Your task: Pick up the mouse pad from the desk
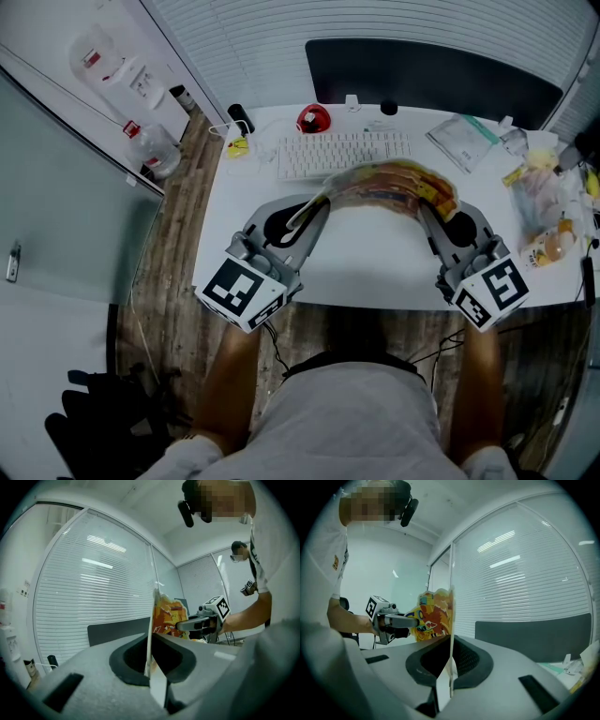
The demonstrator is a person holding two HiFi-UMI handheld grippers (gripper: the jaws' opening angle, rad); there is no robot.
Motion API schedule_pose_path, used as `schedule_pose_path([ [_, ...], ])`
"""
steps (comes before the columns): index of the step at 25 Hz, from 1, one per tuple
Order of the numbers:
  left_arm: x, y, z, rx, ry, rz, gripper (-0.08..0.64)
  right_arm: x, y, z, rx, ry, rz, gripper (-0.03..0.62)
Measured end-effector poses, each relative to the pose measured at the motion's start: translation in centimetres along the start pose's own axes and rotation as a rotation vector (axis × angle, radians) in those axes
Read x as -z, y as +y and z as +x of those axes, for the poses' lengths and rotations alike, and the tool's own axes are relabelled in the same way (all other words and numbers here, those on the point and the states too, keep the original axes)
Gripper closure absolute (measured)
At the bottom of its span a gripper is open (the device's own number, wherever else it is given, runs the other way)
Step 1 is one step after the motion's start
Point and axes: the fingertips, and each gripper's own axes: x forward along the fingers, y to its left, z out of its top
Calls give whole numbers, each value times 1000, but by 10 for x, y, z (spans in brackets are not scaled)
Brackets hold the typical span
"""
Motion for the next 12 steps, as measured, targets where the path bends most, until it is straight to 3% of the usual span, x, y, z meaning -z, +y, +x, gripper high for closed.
schedule_pose_path([
  [12,5,3,2,-6,9,-6,537,3,-1,4,-7,6,0,574],
])
